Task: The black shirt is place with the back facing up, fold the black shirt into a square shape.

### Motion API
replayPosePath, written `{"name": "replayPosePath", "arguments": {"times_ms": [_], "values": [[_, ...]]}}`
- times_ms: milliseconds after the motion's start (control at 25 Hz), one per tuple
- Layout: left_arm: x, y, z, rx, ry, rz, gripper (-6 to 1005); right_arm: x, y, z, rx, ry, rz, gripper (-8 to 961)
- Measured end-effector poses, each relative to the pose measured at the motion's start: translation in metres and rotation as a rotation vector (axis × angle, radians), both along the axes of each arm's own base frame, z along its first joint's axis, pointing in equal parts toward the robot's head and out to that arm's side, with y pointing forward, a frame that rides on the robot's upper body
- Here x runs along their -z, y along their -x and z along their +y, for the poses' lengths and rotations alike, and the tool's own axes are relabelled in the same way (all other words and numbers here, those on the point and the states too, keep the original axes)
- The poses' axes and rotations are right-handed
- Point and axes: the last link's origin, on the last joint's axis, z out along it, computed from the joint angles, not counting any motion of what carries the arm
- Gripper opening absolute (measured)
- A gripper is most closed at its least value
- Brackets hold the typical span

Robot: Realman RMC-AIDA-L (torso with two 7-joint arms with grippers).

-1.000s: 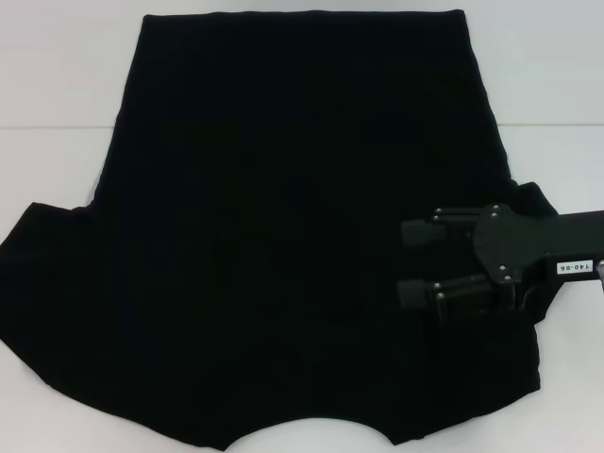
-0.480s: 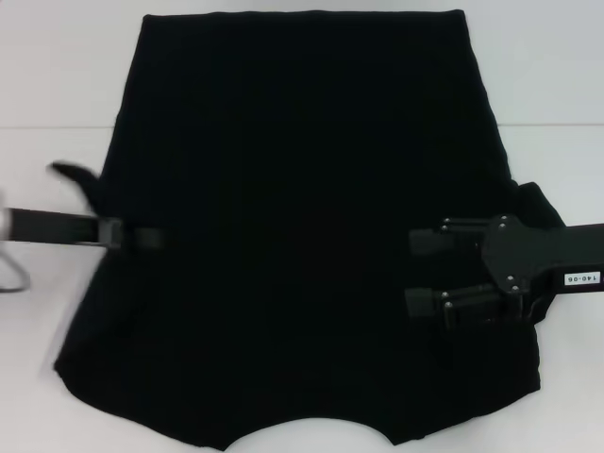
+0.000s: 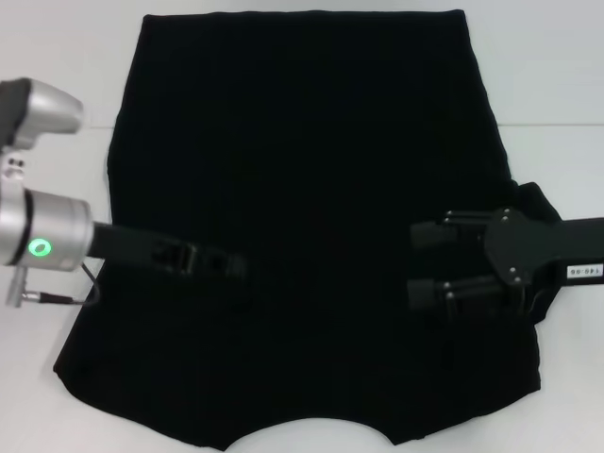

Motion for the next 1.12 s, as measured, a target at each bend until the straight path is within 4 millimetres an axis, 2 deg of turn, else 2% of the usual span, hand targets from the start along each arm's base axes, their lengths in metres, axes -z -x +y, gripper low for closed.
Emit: {"name": "replayPosePath", "arguments": {"times_ms": [120,200,320,440,560,760,920,1120], "values": [[-0.015,-0.005,-0.005,0.046,-0.016,-0.101,258,-0.008,-0.001,0.003,0.037,-0.01,0.015,911],[-0.02,-0.012,-0.014,0.141,-0.006,-0.205,353,-0.018,-0.004,0.008,0.103,-0.018,0.017,911],[-0.017,-0.022,-0.035,0.33,-0.001,-0.373,495,-0.034,-0.013,0.02,0.279,-0.021,-0.001,911],[-0.002,-0.025,-0.05,0.497,-0.039,-0.47,609,-0.053,-0.024,0.03,0.486,0.016,-0.046,912],[0.014,-0.025,-0.059,0.592,-0.053,-0.486,723,-0.066,-0.035,0.038,0.672,0.039,-0.121,911],[0.038,-0.03,-0.074,0.764,-0.029,-0.461,945,-0.073,-0.054,0.044,0.9,0.052,-0.284,909],[0.047,-0.031,-0.079,0.828,-0.002,-0.433,947,-0.071,-0.063,0.043,1.01,0.065,-0.39,908],[0.049,-0.031,-0.082,0.85,0.034,-0.426,950,-0.073,-0.071,0.045,1.116,0.043,-0.453,906]]}}
